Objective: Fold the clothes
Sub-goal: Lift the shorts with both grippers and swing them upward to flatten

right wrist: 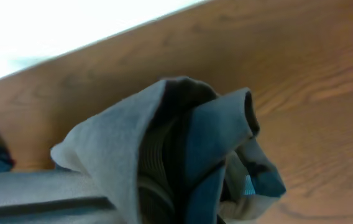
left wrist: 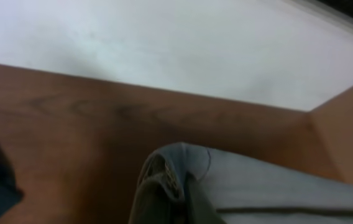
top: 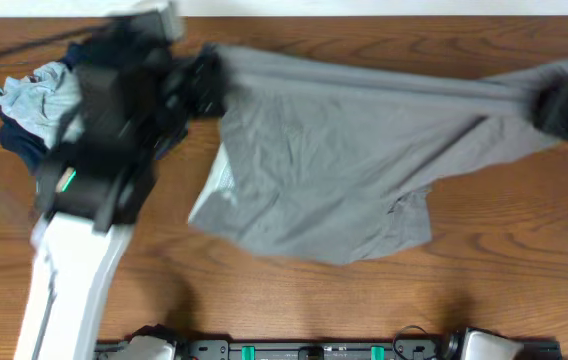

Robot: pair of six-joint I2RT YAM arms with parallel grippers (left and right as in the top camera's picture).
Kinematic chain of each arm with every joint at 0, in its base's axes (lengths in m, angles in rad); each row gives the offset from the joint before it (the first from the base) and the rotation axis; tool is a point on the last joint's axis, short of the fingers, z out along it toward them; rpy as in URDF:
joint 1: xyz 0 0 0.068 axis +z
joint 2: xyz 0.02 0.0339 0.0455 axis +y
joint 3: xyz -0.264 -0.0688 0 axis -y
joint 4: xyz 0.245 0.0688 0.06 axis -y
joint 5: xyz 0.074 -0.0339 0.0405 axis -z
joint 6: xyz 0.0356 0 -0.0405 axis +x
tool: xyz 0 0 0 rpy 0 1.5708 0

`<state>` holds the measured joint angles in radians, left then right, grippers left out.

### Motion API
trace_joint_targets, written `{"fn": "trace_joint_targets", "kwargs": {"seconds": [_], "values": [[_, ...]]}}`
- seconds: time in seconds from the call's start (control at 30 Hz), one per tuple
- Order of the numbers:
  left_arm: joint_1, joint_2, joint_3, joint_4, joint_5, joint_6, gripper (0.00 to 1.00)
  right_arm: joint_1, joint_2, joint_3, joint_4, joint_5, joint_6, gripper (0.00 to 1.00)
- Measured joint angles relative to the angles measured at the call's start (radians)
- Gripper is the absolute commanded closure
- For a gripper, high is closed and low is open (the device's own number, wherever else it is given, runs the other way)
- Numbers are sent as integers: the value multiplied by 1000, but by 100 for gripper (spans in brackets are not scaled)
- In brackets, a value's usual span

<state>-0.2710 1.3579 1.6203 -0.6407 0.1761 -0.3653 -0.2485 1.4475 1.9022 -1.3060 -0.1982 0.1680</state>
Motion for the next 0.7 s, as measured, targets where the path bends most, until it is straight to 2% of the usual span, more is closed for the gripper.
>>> {"fn": "trace_joint_targets", "kwargs": {"seconds": [0.2, 0.27, 0.37, 0.47, 0.57, 0.67, 0.7], "values": [[1, 299, -2, 369, -1, 48, 94, -4, 227, -5, 240, -4, 1, 99], [2, 350, 0, 451, 7, 52, 94, -10, 263, -6, 315, -10, 7, 99], [5, 380, 51, 487, 22, 52, 94, -22, 273, 13, 390, -23, 18, 99], [13, 383, 195, 458, 51, 52, 94, -37, 271, 105, 396, -46, 28, 99], [28, 362, 356, 336, 107, 53, 94, -45, 243, 189, 354, -58, 31, 98], [47, 308, 426, 103, 161, 56, 94, -48, 190, 223, 224, -41, 25, 94], [52, 294, 433, 8, 173, 56, 94, -48, 173, 228, 154, -29, 23, 85]]}}
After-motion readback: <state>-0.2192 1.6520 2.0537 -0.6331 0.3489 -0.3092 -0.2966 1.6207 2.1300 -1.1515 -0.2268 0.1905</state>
